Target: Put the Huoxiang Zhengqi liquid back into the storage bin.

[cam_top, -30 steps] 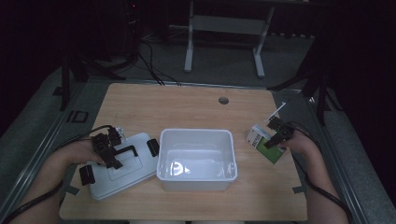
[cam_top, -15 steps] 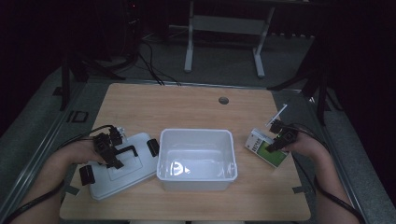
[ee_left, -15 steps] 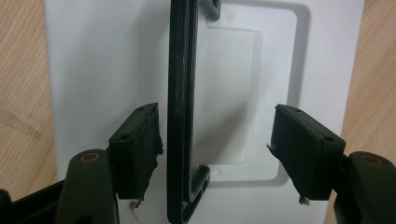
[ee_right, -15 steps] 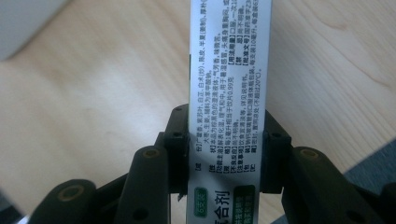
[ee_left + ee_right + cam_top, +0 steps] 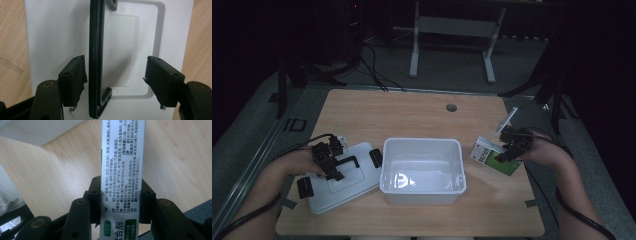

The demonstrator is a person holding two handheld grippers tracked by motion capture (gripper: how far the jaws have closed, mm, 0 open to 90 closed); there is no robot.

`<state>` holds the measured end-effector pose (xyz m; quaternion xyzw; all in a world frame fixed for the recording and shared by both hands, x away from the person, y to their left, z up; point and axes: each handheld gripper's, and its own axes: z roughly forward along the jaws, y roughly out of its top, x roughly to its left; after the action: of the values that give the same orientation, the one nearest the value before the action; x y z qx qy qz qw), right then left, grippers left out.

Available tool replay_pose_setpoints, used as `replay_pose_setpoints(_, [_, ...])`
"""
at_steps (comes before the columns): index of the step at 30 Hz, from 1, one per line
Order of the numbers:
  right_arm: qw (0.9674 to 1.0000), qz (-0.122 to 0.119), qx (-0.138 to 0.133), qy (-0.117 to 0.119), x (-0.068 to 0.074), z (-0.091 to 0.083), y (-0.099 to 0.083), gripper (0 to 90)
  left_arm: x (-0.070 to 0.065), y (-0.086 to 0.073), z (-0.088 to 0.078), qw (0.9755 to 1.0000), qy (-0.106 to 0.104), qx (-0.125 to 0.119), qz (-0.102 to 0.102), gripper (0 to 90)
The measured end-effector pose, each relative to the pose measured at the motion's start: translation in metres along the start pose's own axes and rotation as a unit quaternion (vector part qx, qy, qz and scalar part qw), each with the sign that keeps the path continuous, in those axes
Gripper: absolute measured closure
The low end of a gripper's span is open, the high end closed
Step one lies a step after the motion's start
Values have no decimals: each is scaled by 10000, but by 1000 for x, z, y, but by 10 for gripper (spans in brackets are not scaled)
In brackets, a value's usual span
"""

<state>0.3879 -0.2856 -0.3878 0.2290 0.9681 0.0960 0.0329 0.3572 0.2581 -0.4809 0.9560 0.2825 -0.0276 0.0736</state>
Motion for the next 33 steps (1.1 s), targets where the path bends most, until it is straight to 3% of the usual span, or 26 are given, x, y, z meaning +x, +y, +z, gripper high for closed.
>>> replay_pose_setpoints(6, [9998, -102, -158, -85, 11, -25, 12, 636, -1, -2, -3, 10000, -5, -30, -12, 333])
replay_pose_setpoints(15, [9972, -618, -379, -156, 41, -54, 37, 636, -2, 0, -6, 10000, 25, -22, 14, 332])
replay_pose_setpoints(25, [9932, -1088, -413, -96, 73, -68, 68, 635, -4, 2, -8, 10000, 35, -30, 40, 332])
replay_pose_setpoints(33, [9873, -1507, -504, 58, 98, -67, 92, 635, -5, 3, -8, 10000, 44, -32, 50, 333])
